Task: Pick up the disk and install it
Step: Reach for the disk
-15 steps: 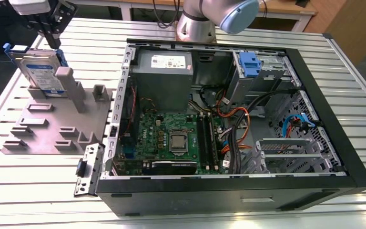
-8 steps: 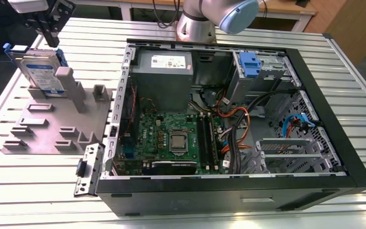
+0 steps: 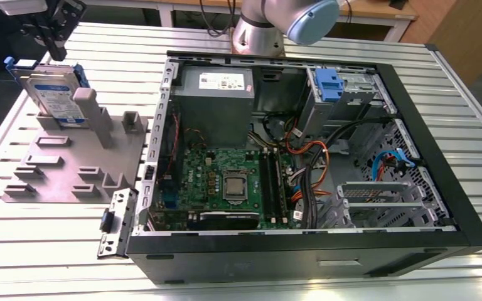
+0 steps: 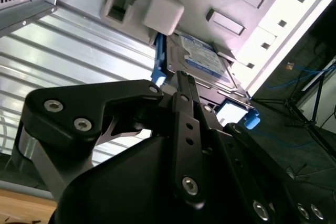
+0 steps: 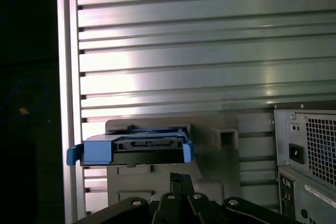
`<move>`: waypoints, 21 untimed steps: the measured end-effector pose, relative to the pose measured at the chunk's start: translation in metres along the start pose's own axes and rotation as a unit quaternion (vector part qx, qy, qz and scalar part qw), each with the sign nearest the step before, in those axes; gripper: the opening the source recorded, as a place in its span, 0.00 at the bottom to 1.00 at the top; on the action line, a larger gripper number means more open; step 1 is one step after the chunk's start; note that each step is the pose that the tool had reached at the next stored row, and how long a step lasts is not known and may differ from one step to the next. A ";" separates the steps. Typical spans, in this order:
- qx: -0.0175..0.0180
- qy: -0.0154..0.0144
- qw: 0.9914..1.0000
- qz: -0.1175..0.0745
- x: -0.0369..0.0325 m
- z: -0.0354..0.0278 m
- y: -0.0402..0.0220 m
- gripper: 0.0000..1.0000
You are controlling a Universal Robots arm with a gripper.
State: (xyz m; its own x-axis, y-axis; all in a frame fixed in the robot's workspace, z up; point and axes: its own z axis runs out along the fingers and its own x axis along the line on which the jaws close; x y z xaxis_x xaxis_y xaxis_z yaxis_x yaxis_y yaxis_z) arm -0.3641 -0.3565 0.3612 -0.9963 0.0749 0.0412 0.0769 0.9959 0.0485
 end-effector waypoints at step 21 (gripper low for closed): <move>0.000 0.000 1.000 0.000 0.0358 0.0019 -0.0007 0.11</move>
State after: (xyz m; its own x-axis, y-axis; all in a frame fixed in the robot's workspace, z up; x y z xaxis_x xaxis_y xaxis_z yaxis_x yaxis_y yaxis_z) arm -0.4000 -0.3545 0.3608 -0.9963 0.0750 0.0413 0.0770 0.9959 0.0485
